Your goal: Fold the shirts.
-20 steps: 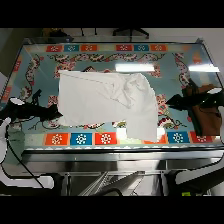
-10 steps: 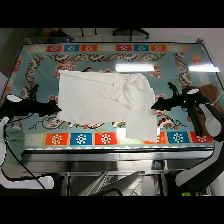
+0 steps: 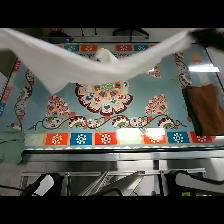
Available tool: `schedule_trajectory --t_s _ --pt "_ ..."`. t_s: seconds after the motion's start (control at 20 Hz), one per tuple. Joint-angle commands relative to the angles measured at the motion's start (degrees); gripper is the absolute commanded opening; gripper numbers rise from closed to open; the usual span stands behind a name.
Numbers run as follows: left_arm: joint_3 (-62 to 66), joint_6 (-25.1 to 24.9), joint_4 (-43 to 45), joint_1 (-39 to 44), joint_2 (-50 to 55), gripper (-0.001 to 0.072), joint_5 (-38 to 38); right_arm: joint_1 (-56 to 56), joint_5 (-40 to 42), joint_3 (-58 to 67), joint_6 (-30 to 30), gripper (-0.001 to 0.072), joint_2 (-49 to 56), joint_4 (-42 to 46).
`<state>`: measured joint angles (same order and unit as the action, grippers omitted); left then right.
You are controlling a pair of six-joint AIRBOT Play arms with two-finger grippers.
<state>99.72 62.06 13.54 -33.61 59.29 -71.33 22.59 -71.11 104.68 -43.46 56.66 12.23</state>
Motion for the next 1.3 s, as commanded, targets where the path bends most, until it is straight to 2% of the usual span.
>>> schedule_trajectory --t_s 0.0,0.15,0.25,0.3,0.45,0.55,0.65,0.8,0.9,1.0,1.15,1.25 --pt "19.74 5.20 -7.56 -14.51 -6.45 0.0012 1.77 5.66 11.85 7.58 2.40 0.0023 -12.50 -1.05" --pt "24.06 10.29 -9.46 -29.70 -7.58 0.0011 0.26 8.70 17.55 7.98 2.34 0.0023 -18.27 7.17" --pt "17.66 9.14 -19.87 -31.85 -7.56 0.0011 -1.49 9.44 16.63 7.96 2.10 0.0023 -17.70 8.22" --pt "13.46 6.40 -22.23 -30.95 -7.56 0.0012 -2.03 9.44 14.86 7.96 1.73 0.0023 -16.15 7.93" --pt "5.86 2.75 -17.03 -21.81 -5.44 0.0012 -7.82 9.22 4.26 7.93 1.20 0.0023 -7.82 0.07" --pt "1.49 2.45 -7.10 -8.28 -1.07 0.0012 -9.62 6.99 -0.70 7.80 -0.04 0.0023 -0.96 -1.73" --pt "-3.08 2.43 5.29 4.46 4.52 0.0012 -8.79 1.03 -1.25 5.60 -0.33 0.0022 5.66 1.22" --pt "-10.36 2.47 21.59 18.40 16.24 0.0012 -0.72 -7.08 3.65 -0.76 -2.25 0.0023 16.00 13.88" --pt "-13.51 2.47 26.12 21.46 25.46 0.0012 5.90 -9.16 9.09 -4.35 -2.16 0.0023 23.93 18.71" --pt "-12.63 2.47 26.38 21.09 36.04 0.0013 9.01 -9.62 14.88 -4.68 -0.85 0.0023 32.59 18.12" --pt "-2.80 4.00 24.30 20.24 50.07 0.0012 6.75 -9.44 24.15 -2.32 1.49 0.0022 41.66 13.79" --pt "4.87 6.38 24.06 21.00 54.99 0.0012 5.84 -8.79 24.22 3.37 0.68 0.0021 46.12 13.49"
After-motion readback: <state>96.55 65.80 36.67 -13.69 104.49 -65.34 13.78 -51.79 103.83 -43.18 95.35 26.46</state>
